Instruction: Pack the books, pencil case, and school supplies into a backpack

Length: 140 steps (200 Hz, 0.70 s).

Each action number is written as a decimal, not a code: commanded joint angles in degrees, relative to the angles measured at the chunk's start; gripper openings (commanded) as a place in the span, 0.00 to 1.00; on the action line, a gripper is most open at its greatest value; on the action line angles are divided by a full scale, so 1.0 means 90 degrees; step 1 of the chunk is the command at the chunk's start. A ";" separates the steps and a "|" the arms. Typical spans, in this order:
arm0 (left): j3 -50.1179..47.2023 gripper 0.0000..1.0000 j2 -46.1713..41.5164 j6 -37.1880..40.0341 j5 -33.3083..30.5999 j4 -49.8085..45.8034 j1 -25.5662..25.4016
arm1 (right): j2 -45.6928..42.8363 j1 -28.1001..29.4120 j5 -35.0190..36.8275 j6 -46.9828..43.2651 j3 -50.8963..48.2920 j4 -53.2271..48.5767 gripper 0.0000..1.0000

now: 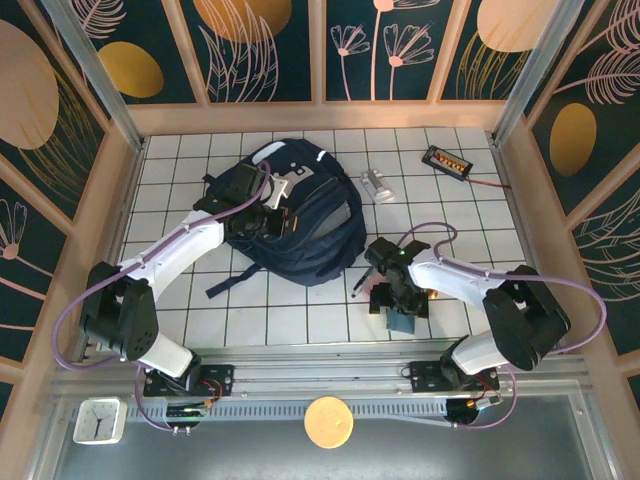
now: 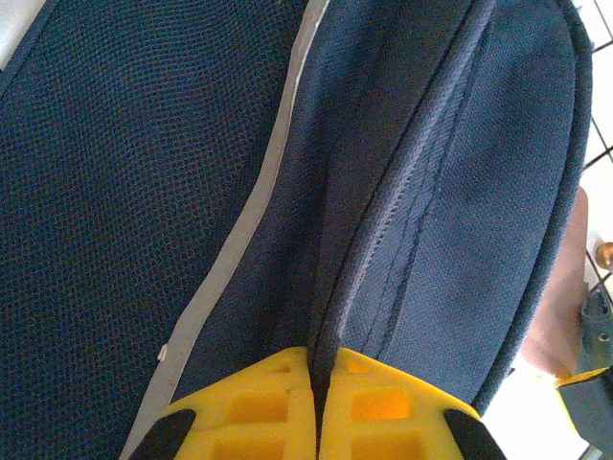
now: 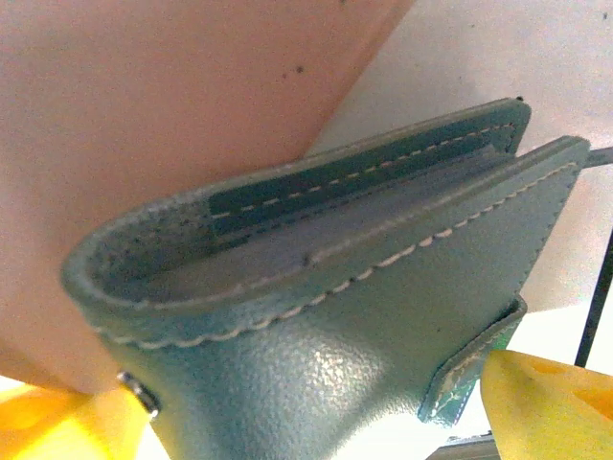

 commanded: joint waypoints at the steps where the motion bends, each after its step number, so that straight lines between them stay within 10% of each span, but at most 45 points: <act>1: -0.0058 0.00 -0.0291 0.0110 -0.0033 -0.0011 0.0035 | 0.0062 0.0054 0.0332 0.0165 -0.0162 0.0244 0.84; 108: -0.0045 0.00 -0.0492 0.0217 -0.0040 -0.0210 0.0031 | -0.1478 0.0081 0.0635 0.0529 0.0365 -0.0873 0.11; 140: -0.0010 0.00 -0.0725 0.0242 0.0276 -0.0149 0.0031 | -0.2109 0.0046 0.0201 0.0575 0.1722 -0.0920 0.10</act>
